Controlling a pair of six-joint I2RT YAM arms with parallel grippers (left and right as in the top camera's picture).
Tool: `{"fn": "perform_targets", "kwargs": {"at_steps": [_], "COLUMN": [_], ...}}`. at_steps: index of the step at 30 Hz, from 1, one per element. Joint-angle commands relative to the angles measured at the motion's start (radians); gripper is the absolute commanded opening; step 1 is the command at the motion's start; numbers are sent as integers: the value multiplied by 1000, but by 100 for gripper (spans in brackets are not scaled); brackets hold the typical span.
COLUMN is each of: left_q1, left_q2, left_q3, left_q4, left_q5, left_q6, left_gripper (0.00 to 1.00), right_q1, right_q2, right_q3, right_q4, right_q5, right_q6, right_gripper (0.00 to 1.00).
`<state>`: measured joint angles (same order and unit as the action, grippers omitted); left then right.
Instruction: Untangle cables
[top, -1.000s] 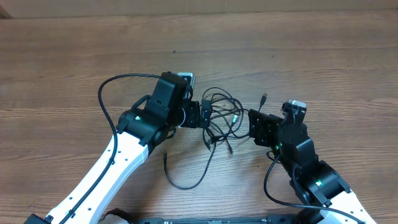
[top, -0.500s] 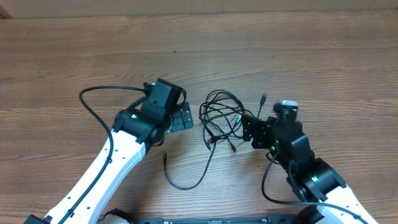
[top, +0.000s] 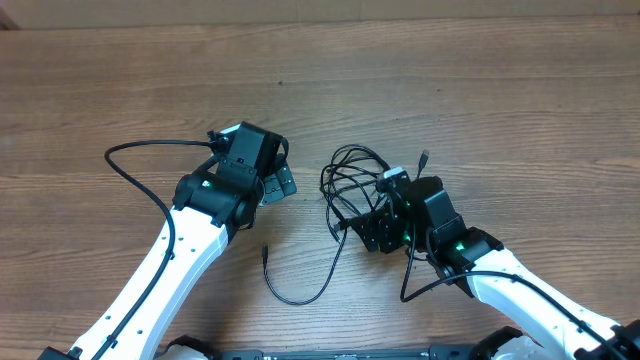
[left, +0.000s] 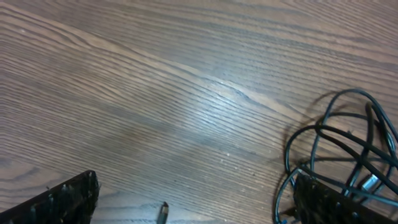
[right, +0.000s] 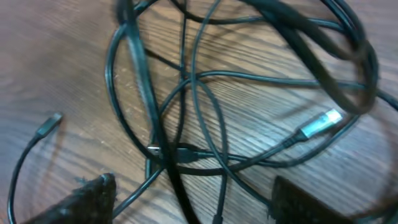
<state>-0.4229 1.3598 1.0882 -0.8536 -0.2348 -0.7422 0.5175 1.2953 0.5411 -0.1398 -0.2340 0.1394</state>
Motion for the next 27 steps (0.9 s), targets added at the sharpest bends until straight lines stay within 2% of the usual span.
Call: {"fn": "perform_targets", "kwargs": {"at_steps": [1,2,9,14,16,23,27], "left_q1": [5,5,5,5,5,5,5], "left_q2": [0,0,0,0,0,0,0], "left_q3": [19,19,19,19,19,19,19], "left_q4": [-2,-2,-2,-3,-3,-3,-3], "left_q5": [-46,-46,-45,-45,-45,-45,-45], "left_q6": [-14,-14,-14,-14,-13,-14,-13], "left_gripper": [100,100,99,100,100,100,100], "right_q1": [-3,-3,-3,-3,-3,-3,-3], "right_q2": [-2,-2,-50,-182,-245,-337,-343], "right_q3": [28,28,86,339,496,773,831], "right_q4": [13,13,-17,-198,-256,-238,-189], "right_q5": [-44,-37,-29,-5,26,103,123], "right_q6": [-22,-21,43,43,42,42,42], "right_gripper": [37,4,4,4,4,4,4]}}
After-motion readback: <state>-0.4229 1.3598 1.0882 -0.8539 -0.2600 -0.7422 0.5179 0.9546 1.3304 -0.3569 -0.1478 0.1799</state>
